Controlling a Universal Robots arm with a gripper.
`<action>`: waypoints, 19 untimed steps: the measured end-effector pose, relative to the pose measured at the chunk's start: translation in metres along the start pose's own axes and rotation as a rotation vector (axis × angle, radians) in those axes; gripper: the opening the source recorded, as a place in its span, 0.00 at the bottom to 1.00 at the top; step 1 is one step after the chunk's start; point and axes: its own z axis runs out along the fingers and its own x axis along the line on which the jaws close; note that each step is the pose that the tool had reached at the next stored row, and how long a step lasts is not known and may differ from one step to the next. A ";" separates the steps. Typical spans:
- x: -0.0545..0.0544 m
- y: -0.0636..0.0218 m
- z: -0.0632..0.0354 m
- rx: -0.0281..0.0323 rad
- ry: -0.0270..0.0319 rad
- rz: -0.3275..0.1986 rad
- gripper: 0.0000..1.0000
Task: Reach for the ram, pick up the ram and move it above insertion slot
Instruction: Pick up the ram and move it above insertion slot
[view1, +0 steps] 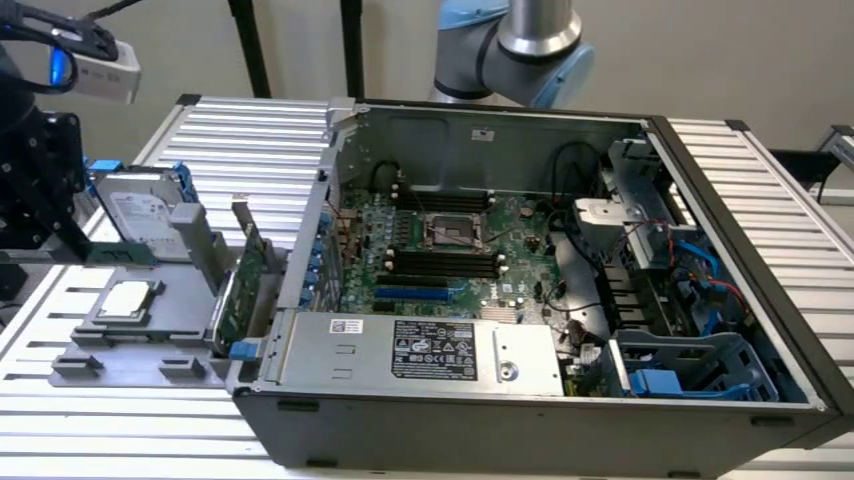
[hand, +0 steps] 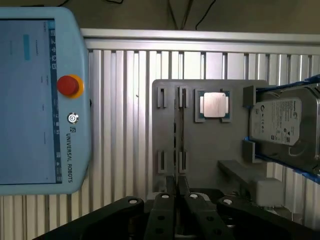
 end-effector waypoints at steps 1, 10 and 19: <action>0.000 -0.0039 -0.0035 0.0001 -0.0001 0.000 0.14; -0.005 -0.0424 -0.0277 -0.0001 0.0000 0.000 0.14; -0.013 -0.0788 -0.0363 -0.0001 0.0004 0.000 0.14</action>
